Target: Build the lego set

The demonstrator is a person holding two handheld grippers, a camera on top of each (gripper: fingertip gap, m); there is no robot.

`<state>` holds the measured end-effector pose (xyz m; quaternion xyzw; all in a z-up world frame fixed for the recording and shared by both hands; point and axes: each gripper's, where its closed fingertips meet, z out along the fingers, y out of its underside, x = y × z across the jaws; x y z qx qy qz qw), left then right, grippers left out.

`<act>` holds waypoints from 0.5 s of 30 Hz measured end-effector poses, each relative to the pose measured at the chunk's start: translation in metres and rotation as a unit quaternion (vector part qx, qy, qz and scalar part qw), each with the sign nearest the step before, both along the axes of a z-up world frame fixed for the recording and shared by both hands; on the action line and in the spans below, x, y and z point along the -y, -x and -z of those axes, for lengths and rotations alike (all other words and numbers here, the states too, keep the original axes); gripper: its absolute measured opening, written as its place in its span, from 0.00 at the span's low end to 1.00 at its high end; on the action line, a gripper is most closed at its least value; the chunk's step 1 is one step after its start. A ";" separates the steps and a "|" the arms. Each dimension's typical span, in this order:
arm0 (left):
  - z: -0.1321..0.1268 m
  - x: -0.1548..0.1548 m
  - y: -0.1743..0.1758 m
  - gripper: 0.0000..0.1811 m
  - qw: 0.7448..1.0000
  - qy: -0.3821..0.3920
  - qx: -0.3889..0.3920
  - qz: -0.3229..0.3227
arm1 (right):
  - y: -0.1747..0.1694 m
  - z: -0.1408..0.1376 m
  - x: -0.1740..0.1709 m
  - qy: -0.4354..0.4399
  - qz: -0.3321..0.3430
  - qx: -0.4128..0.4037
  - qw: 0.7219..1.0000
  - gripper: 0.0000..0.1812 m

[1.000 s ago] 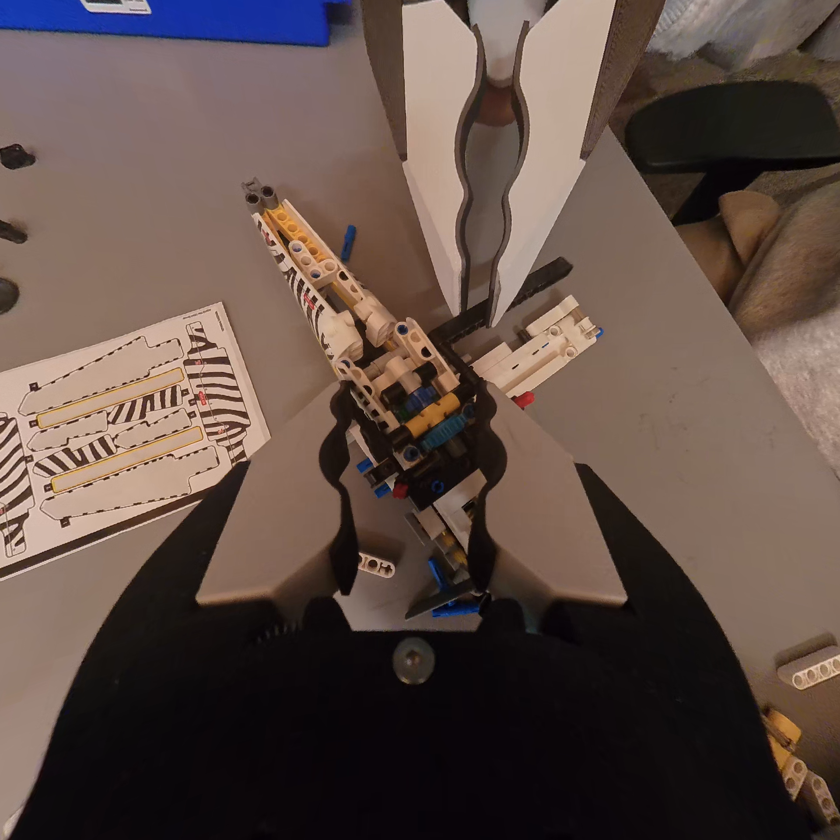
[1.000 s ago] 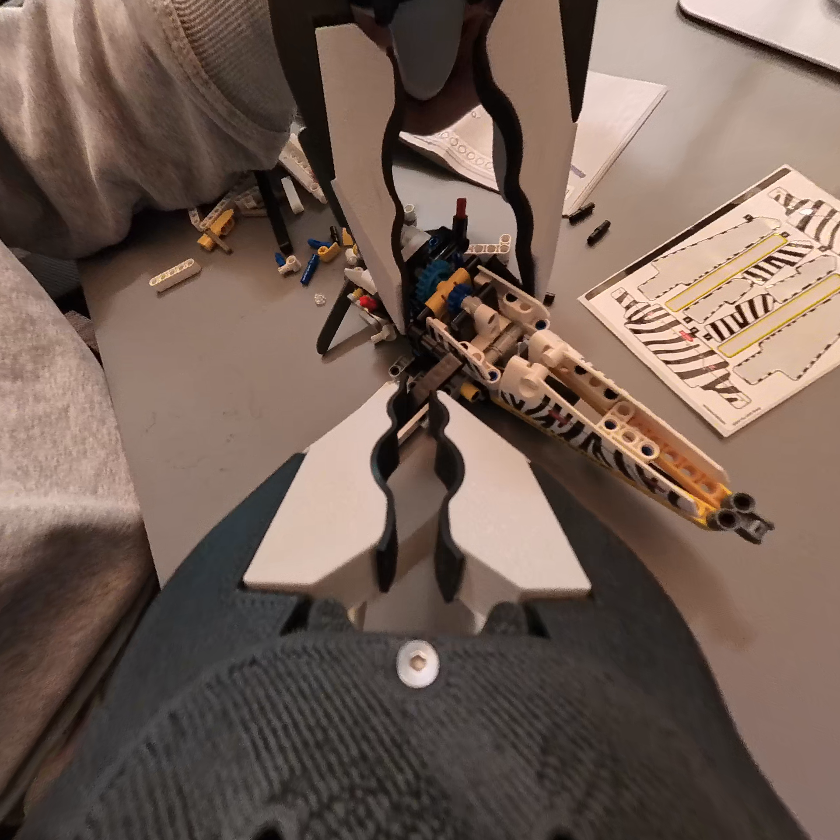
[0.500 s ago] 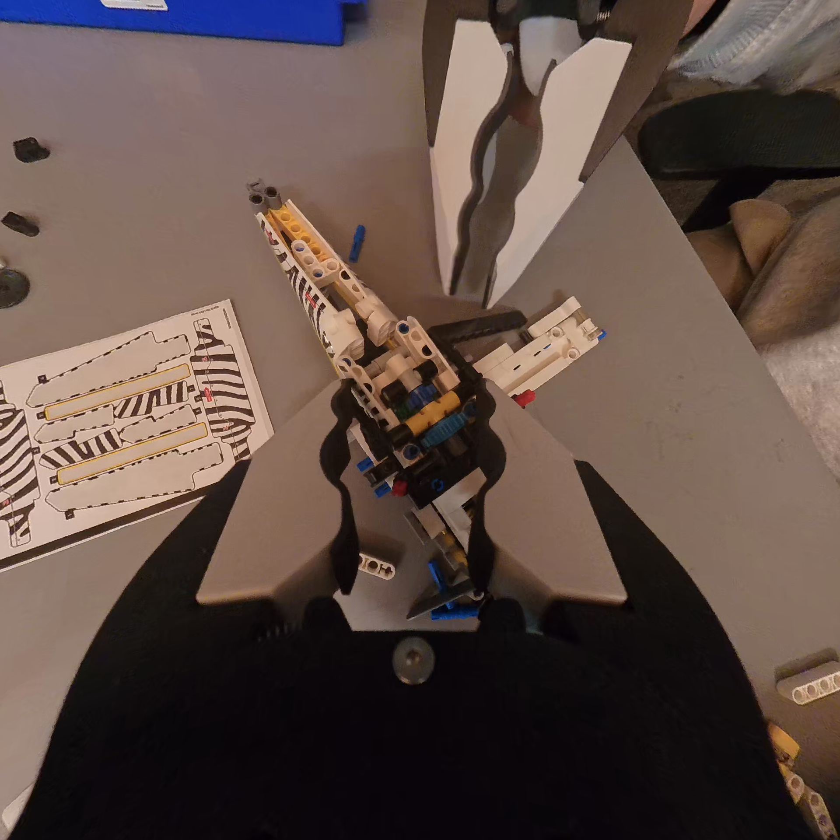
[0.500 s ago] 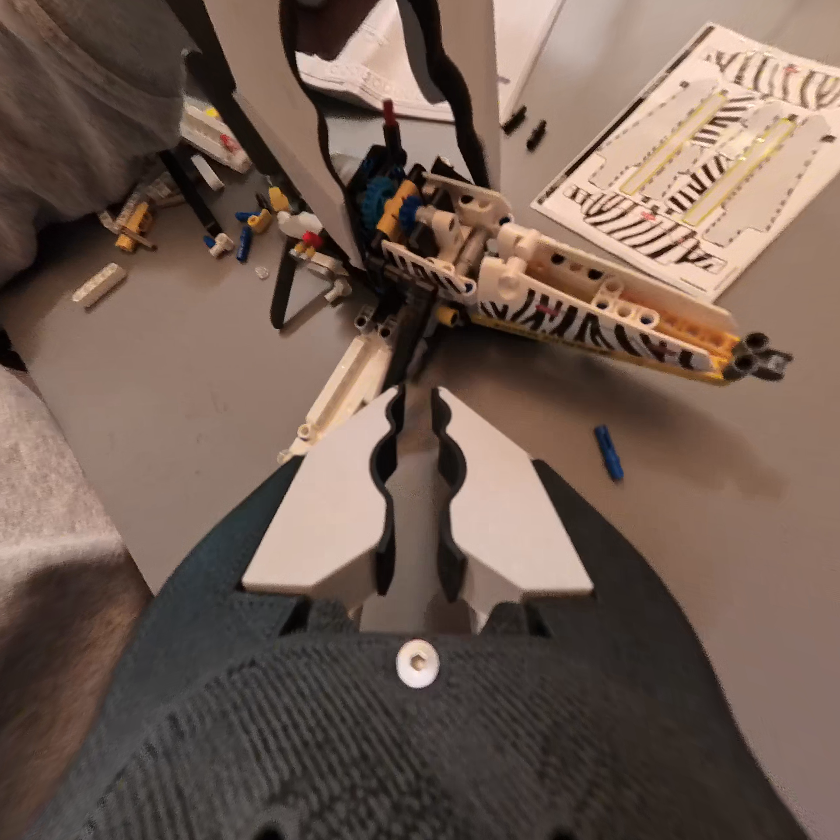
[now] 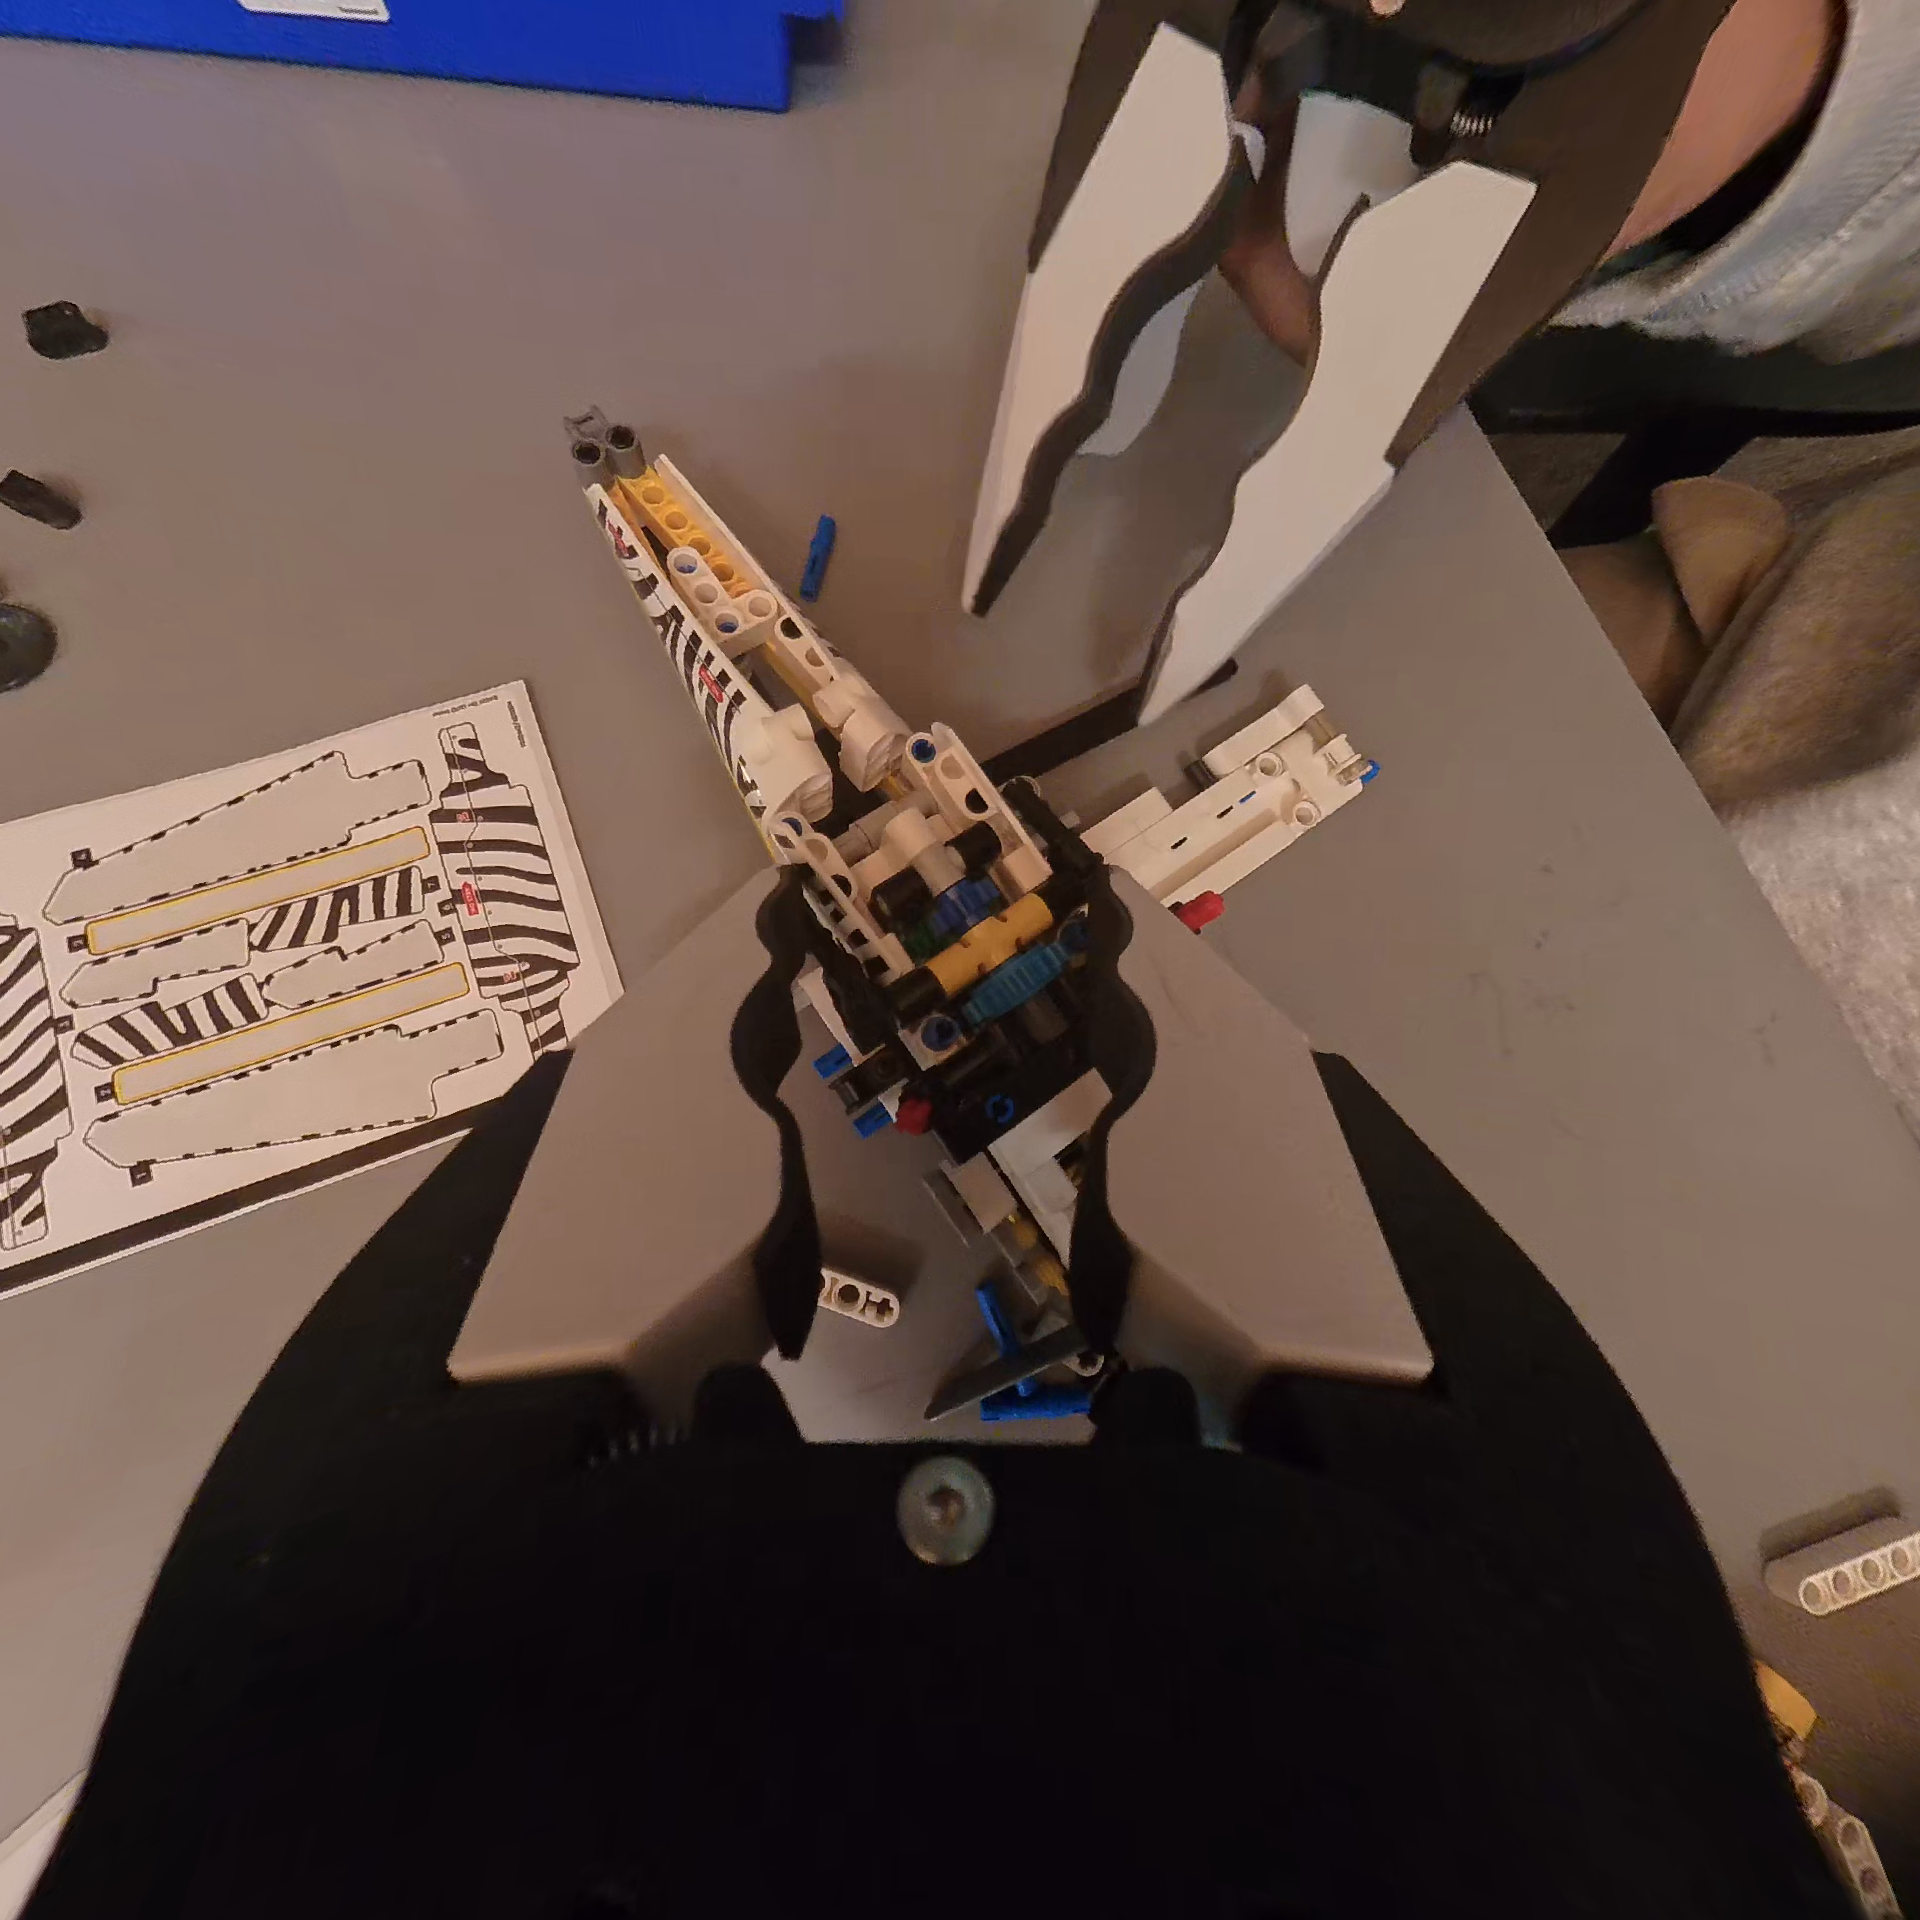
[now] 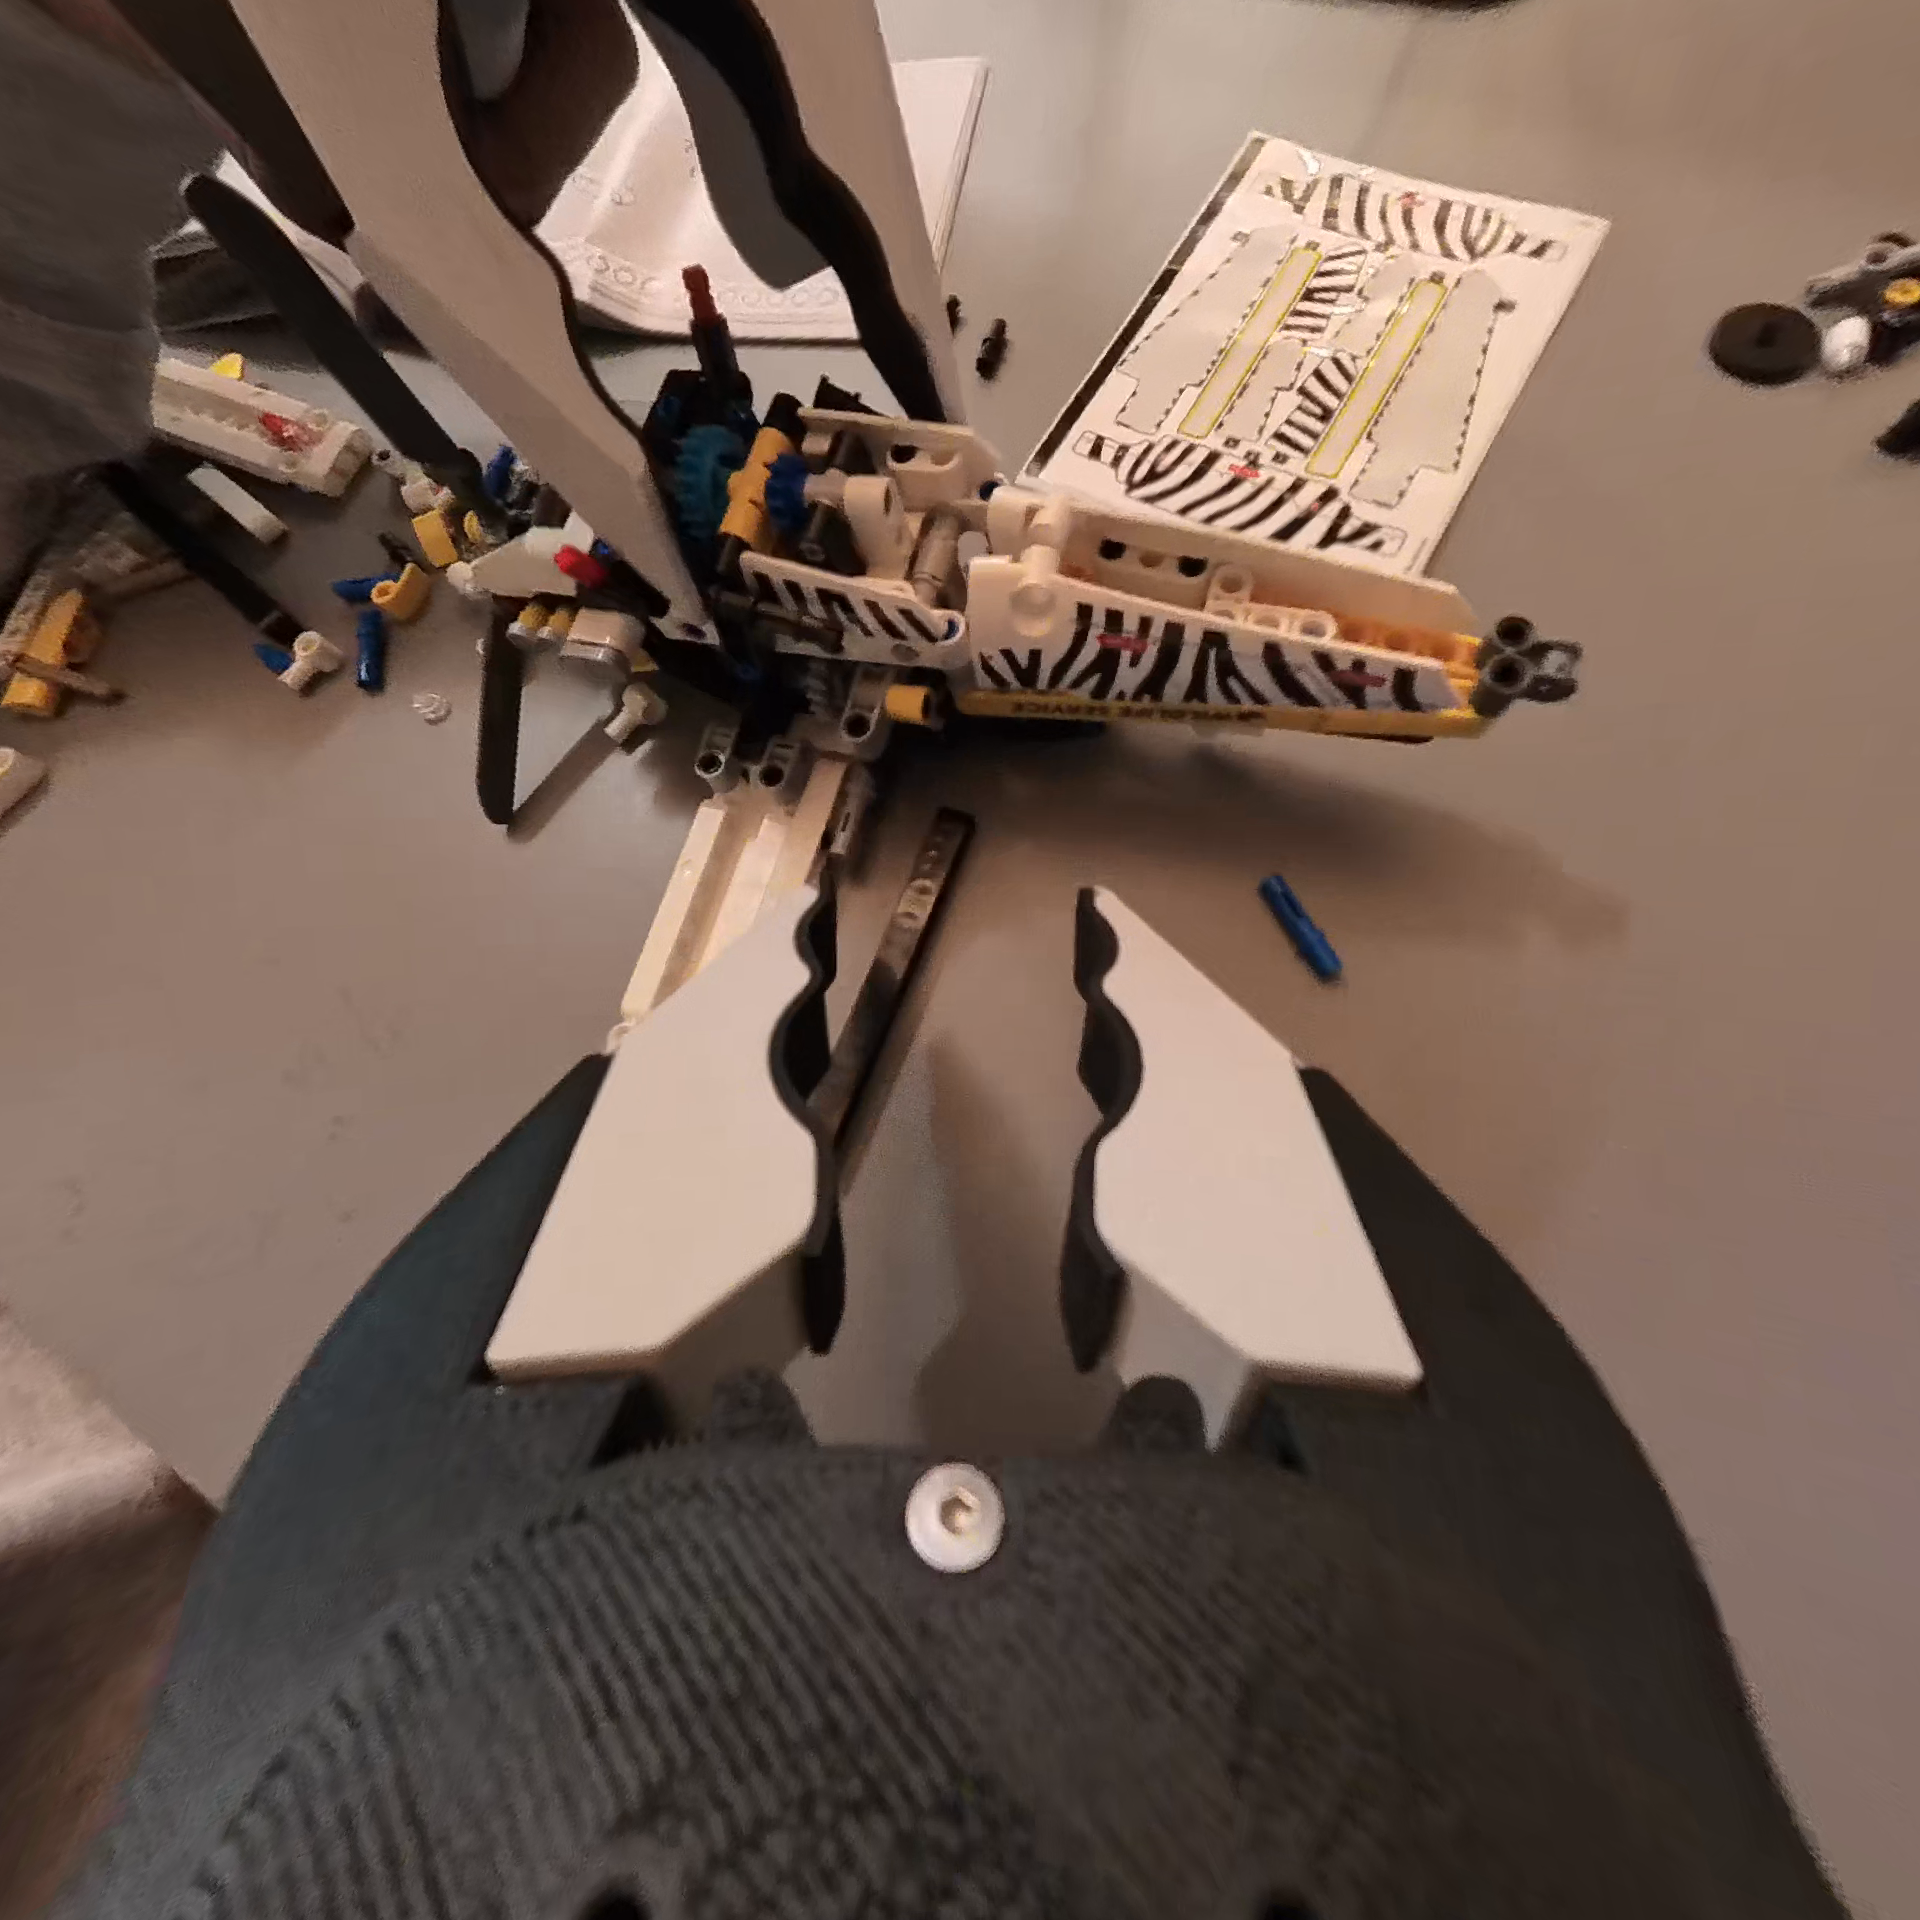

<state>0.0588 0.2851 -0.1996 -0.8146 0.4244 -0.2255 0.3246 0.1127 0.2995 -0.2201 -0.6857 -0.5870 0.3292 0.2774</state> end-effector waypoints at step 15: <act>0.000 0.000 0.000 0.30 1.000 -0.007 -0.022 -0.001 | 0.014 0.004 0.010 -0.007 0.049 -0.011 0.999 0.03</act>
